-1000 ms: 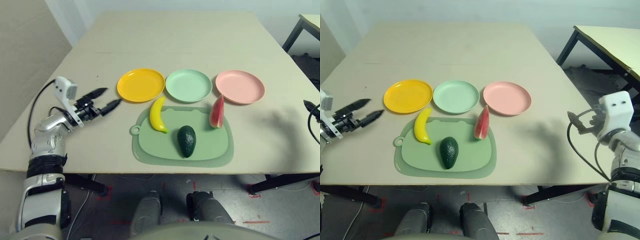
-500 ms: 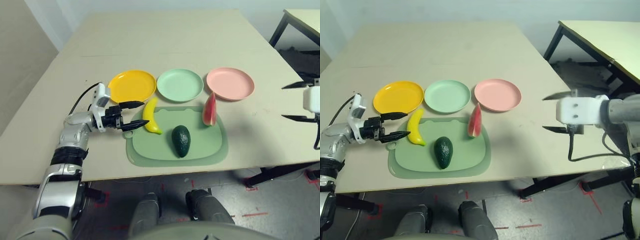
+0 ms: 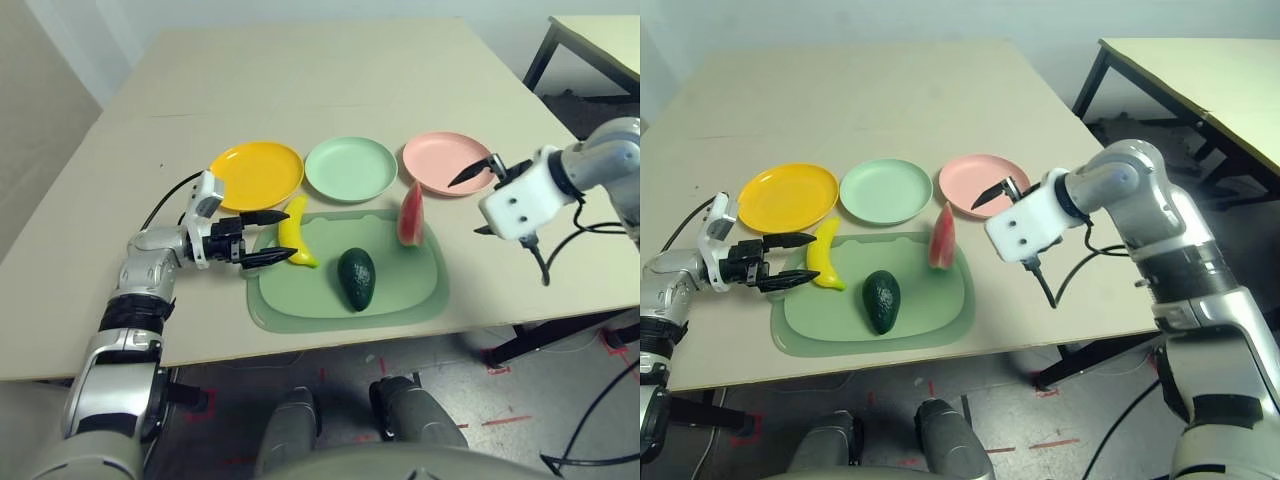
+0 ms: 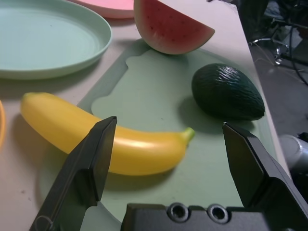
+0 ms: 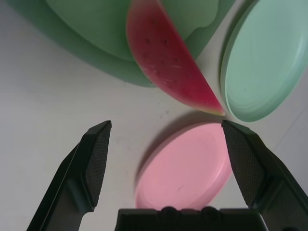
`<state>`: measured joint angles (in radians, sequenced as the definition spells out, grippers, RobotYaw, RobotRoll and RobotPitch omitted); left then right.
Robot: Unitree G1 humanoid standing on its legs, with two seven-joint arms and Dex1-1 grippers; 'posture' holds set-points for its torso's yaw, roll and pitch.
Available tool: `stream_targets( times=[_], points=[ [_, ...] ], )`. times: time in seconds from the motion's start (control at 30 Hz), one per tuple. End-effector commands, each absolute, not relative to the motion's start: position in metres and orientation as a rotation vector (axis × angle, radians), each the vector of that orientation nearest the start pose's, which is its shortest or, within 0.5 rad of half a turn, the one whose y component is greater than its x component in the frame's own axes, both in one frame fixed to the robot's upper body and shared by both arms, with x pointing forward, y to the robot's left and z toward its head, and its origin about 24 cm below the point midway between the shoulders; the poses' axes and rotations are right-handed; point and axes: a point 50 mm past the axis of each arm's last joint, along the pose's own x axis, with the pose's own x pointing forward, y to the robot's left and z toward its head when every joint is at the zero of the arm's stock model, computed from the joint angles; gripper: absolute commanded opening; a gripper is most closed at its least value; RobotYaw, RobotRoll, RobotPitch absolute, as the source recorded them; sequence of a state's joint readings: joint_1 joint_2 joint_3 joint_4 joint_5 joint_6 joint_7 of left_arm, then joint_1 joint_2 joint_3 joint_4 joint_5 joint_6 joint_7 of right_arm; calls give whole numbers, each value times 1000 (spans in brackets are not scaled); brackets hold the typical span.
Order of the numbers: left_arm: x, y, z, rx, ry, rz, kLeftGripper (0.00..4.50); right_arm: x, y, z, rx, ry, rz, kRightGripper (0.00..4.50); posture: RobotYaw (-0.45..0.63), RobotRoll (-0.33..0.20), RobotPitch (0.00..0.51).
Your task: Place the fruits into color-matched plates.
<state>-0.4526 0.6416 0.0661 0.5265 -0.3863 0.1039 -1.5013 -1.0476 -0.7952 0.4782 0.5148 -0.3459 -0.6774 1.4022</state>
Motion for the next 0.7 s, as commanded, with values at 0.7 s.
stream_targets(
  times=[0.7],
  points=[
    [267, 273, 111, 141, 177, -1103, 4472, 354, -114, 179, -2071, 59, 1817, 4500, 44, 0, 139]
  ],
)
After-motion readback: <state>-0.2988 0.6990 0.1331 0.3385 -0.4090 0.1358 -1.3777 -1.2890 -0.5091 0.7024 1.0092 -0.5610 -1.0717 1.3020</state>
